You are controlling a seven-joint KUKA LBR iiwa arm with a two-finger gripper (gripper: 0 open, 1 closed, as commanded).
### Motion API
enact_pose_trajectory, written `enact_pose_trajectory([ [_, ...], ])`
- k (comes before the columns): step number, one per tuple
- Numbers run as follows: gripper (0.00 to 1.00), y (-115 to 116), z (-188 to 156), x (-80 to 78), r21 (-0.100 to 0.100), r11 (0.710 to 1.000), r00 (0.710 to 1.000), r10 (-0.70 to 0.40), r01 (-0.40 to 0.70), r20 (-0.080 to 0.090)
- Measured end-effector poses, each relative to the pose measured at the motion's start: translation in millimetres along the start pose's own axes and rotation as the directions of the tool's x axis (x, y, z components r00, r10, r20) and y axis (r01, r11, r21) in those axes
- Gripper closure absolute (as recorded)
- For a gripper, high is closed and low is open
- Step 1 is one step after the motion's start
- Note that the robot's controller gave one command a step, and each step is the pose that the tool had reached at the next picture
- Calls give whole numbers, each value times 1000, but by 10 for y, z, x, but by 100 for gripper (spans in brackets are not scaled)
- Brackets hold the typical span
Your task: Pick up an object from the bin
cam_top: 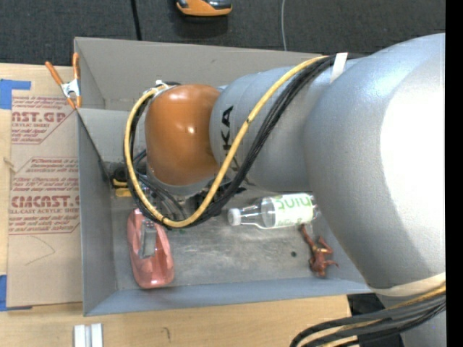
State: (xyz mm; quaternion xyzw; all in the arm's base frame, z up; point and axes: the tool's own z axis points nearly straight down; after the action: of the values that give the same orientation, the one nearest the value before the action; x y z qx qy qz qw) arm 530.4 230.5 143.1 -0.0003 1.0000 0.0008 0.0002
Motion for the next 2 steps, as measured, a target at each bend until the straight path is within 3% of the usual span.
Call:
enact_pose_trajectory([
  [1,0,134,646,-498,-2,924,924,-383,383,11],
  [2,0,127,582,-462,-2,920,919,-393,393,17],
])
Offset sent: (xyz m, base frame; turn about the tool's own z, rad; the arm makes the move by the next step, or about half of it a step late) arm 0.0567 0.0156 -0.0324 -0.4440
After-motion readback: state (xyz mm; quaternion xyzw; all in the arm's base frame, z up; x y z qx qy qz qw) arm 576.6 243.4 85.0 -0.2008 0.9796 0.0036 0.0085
